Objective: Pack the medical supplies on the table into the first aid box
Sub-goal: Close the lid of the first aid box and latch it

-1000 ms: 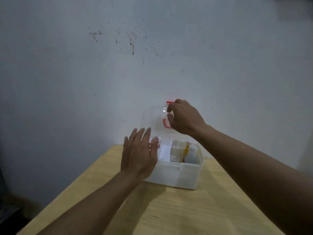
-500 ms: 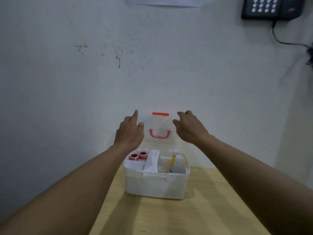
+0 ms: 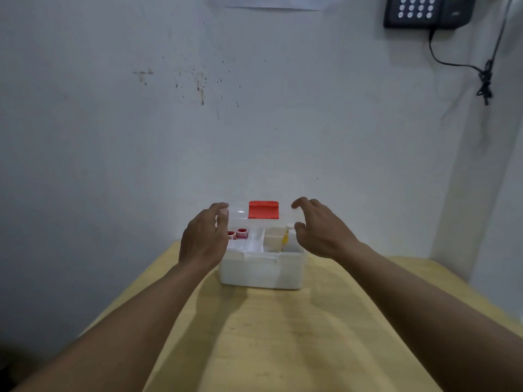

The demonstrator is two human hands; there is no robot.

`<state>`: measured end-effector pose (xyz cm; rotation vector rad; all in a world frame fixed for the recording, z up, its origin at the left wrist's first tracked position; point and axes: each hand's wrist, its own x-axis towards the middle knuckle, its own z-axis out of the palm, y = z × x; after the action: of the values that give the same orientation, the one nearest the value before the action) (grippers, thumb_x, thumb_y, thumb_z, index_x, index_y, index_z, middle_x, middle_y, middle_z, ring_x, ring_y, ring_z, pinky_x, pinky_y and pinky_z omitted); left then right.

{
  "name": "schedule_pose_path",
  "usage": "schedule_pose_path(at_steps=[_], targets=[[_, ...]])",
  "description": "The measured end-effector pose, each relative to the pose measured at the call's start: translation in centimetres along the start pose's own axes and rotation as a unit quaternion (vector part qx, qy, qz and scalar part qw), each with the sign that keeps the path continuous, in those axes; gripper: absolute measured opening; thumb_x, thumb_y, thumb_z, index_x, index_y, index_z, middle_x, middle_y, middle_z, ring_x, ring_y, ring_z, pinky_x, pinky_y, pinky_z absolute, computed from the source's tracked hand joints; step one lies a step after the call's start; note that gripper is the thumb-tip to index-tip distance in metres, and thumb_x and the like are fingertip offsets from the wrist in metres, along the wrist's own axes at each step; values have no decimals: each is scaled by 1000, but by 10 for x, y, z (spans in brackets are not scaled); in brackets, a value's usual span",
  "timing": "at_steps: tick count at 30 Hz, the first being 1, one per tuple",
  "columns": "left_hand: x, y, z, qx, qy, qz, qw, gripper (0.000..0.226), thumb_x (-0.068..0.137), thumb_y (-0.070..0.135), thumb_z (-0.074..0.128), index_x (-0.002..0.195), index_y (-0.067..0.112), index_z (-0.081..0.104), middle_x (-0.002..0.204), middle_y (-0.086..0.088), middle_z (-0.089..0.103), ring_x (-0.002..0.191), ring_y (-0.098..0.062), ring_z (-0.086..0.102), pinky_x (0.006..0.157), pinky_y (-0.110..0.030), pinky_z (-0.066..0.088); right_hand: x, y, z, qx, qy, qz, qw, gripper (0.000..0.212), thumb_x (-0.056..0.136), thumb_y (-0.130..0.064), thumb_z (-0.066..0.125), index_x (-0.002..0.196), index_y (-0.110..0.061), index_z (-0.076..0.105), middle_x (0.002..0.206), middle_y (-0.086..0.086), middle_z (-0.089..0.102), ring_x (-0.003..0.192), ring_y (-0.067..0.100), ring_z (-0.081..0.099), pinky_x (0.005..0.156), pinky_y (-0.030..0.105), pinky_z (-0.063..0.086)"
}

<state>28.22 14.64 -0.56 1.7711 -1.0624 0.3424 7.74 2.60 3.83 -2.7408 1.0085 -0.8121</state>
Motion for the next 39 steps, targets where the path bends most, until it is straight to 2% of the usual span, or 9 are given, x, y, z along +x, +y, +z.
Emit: schedule_pose_path(at_steps=[5,11,16,20,23,26,29,32,39], targets=[[-17,-7,3,9,-36,-21,999,41,99,43,37,107,25,72,121,5,68,109,-17,61,84,-30,44,-17,-4,11,1,-38,18,999,46,94,-27,41,138,-19,53,140,8,49,128,26,48,100,39,44],[-21,0,3,13,-35,-36,999,44,89,63,45,95,30,74,107,11,70,95,-11,60,75,-28,43,-17,-15,31,85,3,109,990,59,95,-63,35,125,-20,62,130,9,52,120,29,51,92,43,46],[-21,16,4,39,-40,-87,995,53,82,67,57,109,22,64,114,2,67,90,-13,56,72,-28,42,-12,-25,35,136,25,167,976,57,90,-61,50,124,-16,57,131,9,46,123,30,45,90,42,45],[-15,12,4,-43,-94,-115,988,46,79,55,68,111,24,61,122,-1,62,98,-15,53,77,-30,41,-9,-21,29,192,-23,189,963,65,80,-53,64,134,-18,54,141,11,39,130,33,42,100,46,44],[-22,-5,-1,-56,-150,-81,984,55,73,41,74,124,30,55,127,3,59,103,-16,55,77,-30,47,-17,-15,32,184,-71,162,967,78,79,-44,68,148,-23,39,151,9,26,137,34,31,105,45,36],[-35,-18,-2,-31,-163,-13,986,73,74,45,77,138,33,44,137,8,52,112,-16,55,90,-33,51,-29,-10,46,135,-61,125,981,88,81,-54,67,154,-26,26,158,4,15,142,33,22,109,48,33],[-41,-22,2,-34,-152,9,988,85,68,56,79,139,34,39,139,10,46,117,-15,52,93,-34,52,-37,-6,62,97,-29,103,990,100,74,-67,68,154,-31,20,161,-2,7,137,33,37,105,45,41],[-42,-25,10,-65,-143,-5,987,87,62,59,82,134,39,39,135,6,52,110,-18,57,87,-36,56,-40,-5,69,108,3,92,990,98,73,-63,73,151,-30,24,160,-1,8,124,32,54,96,41,49],[-39,-30,18,-83,-123,7,989,79,65,48,85,130,41,40,130,6,54,108,-17,56,81,-30,55,-37,-1,76,109,19,107,988,92,74,-61,74,148,-40,23,154,7,25,122,30,56,91,38,53]])
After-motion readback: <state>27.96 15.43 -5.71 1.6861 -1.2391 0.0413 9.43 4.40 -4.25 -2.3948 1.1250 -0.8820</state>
